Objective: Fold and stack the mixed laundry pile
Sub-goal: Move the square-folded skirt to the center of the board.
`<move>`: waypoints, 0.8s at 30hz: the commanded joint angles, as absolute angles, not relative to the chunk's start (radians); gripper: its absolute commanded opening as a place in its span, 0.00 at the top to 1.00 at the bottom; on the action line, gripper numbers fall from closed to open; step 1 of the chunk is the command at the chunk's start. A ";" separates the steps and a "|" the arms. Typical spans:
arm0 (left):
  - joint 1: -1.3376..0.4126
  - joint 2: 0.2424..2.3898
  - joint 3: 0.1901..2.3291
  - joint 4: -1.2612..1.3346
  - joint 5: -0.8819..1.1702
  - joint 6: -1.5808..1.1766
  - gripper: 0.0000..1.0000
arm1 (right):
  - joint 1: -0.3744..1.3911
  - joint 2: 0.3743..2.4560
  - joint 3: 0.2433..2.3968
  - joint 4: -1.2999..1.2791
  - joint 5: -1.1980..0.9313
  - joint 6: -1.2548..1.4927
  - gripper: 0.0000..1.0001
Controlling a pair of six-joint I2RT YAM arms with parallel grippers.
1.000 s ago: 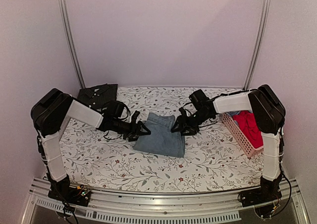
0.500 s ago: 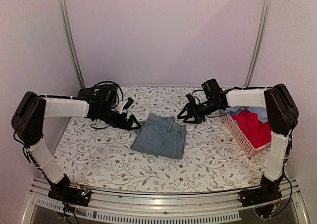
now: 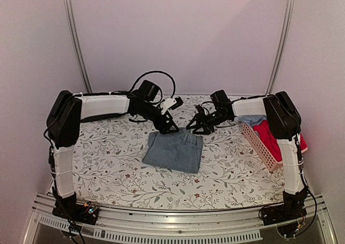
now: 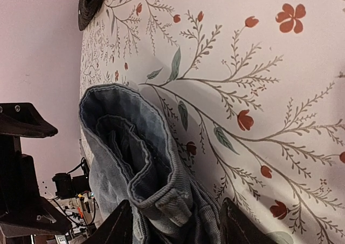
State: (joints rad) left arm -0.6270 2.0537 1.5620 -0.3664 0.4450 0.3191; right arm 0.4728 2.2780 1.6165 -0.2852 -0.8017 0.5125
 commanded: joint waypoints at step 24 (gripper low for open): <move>-0.830 1.643 1.070 -0.278 0.276 0.522 0.07 | 0.666 2.102 1.316 -0.073 -0.933 0.614 0.61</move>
State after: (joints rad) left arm -0.7952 1.5993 1.0813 -0.2852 0.3351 0.4759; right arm 0.6872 2.1582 1.3327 -0.1005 -0.9337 0.5934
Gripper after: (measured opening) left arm 0.926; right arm 0.384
